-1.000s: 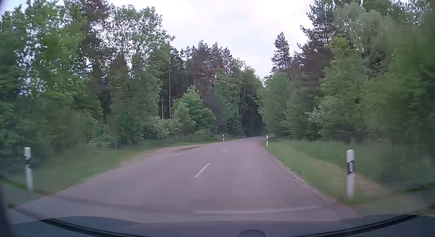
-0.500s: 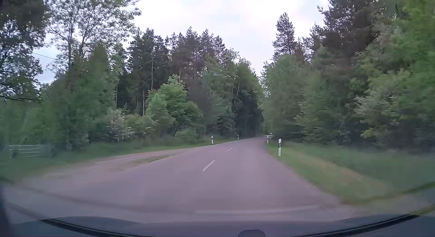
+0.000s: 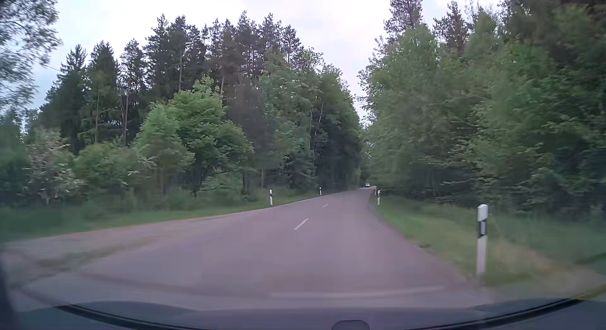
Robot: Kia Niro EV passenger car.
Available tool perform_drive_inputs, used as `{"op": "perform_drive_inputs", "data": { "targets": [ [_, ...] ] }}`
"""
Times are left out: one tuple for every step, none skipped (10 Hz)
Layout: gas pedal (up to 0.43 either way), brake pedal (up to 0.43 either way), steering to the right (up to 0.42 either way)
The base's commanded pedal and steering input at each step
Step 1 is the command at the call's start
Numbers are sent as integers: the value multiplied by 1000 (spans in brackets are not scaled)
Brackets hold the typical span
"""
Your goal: Follow the waypoints while adhering to traffic rules and regulations
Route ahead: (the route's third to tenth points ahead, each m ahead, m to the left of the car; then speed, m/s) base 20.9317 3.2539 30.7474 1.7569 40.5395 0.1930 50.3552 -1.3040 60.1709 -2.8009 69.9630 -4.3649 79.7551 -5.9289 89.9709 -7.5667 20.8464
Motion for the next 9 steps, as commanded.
{"op": "perform_drive_inputs", "data": {
  "targets": [
    [228,0,26],
    [228,0,26],
    [228,0,25],
    [228,0,24],
    [228,0,23],
    [228,0,22],
    [228,0,21],
    [228,0,21],
    [228,0,21]
  ]
}}
